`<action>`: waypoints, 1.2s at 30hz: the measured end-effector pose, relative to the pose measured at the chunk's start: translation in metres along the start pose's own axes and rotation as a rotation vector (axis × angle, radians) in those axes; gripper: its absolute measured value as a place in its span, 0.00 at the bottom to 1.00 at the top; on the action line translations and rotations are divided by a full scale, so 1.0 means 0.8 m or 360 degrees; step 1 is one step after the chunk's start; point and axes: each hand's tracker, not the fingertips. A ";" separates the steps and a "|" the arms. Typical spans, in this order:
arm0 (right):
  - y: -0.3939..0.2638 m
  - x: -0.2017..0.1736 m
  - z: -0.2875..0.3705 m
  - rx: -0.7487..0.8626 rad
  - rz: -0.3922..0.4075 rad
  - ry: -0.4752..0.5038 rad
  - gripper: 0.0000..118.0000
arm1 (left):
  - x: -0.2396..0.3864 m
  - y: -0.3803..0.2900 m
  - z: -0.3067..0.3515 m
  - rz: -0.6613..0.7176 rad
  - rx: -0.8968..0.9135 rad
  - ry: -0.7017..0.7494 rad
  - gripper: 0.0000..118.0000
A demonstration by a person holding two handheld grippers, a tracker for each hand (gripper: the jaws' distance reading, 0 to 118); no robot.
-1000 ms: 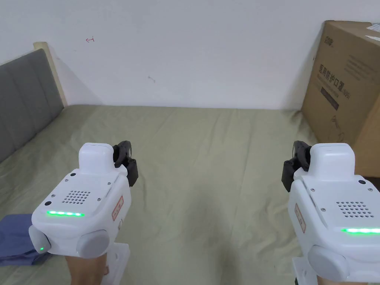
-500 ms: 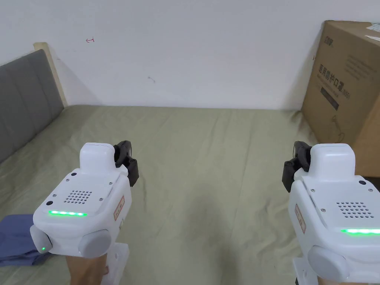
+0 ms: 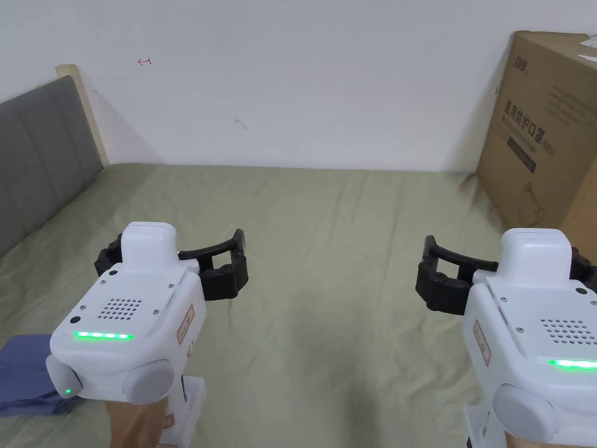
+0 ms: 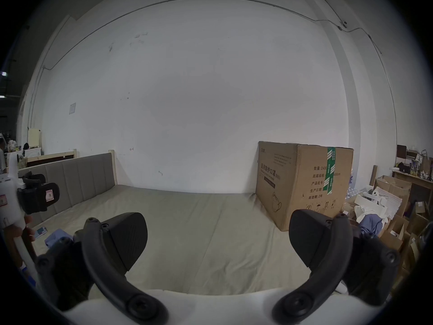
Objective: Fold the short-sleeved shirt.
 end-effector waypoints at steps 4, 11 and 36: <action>0.001 0.001 -0.001 -0.0009 0.0001 0.0003 1.00 | -0.001 0.001 0.001 0.0024 0.0021 0.0013 1.00; 0.001 0.003 -0.001 -0.0015 -0.0003 0.0008 1.00 | 0.000 0.002 0.002 -0.0012 0.0011 0.0013 1.00; 0.003 0.000 -0.001 -0.0018 0.0017 0.0003 1.00 | -0.001 0.001 0.002 -0.0027 -0.0001 0.0015 1.00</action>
